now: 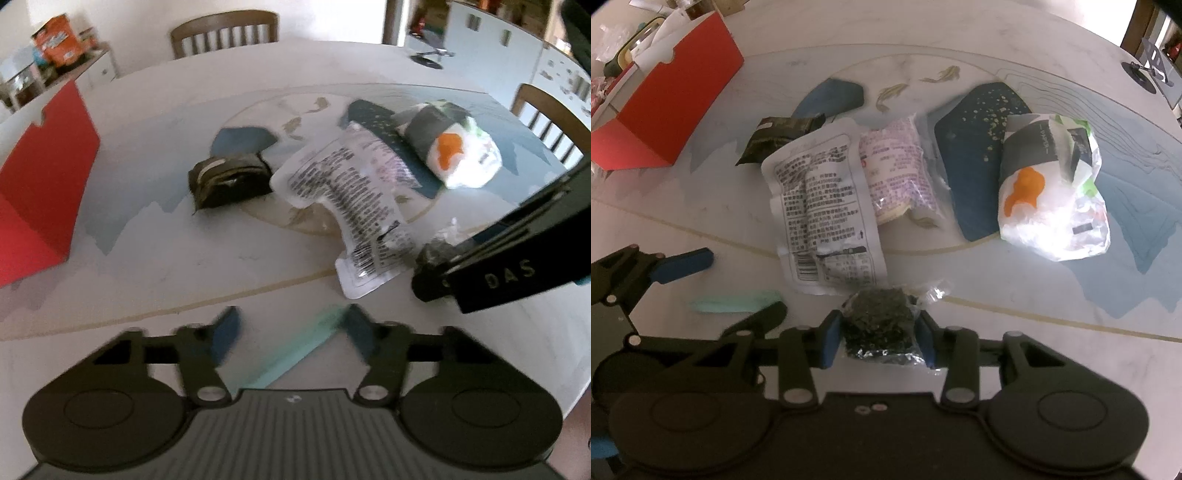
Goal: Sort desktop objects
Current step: 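Close the right tool on the seaweed bag while the left tool grasps the pale green stick, then carry the seaweed bag in the right tool while the left tool carries the green stick to the box, then open the right tool over the box while the left tool releases the green stick inside, then withdraw both open tools from the box back over the table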
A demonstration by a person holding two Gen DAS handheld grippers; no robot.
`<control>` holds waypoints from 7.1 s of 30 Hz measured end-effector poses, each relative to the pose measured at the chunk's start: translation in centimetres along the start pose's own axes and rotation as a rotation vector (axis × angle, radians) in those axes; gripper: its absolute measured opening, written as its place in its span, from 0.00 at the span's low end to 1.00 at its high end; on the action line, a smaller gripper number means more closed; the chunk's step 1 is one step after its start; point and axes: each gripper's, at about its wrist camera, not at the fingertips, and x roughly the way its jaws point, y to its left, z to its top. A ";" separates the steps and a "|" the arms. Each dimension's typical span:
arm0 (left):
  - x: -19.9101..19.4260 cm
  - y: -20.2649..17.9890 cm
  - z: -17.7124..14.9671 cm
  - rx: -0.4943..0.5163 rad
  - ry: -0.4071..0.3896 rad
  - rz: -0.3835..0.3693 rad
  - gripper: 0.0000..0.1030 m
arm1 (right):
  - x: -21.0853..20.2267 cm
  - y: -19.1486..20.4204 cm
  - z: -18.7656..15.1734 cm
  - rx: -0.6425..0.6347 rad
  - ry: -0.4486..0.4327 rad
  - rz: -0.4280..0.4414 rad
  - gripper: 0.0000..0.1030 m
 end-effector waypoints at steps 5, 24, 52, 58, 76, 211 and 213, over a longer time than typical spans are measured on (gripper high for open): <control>-0.1 0.1 0.3 0.044 0.014 -0.027 0.25 | -0.1 0.0 0.0 -0.007 0.005 -0.001 0.40; -1.4 4.2 1.5 0.025 0.046 -0.106 0.12 | -2.4 0.8 0.2 -0.029 0.000 0.010 0.36; -7.5 11.7 4.6 0.057 -0.072 -0.140 0.06 | -8.0 6.8 3.9 -0.033 -0.015 0.018 0.36; -8.9 13.8 5.0 0.064 -0.099 -0.148 0.06 | -8.7 9.0 4.9 -0.054 -0.024 0.014 0.36; -12.8 21.6 7.3 0.084 -0.111 -0.137 0.06 | -9.5 15.9 10.1 -0.170 -0.034 0.042 0.36; -10.5 33.1 10.6 0.100 -0.011 -0.021 0.63 | -6.8 22.1 15.8 -0.247 -0.129 0.118 0.63; -10.7 32.2 10.6 0.103 -0.011 -0.033 0.66 | -7.1 21.5 15.2 -0.244 -0.129 0.114 0.63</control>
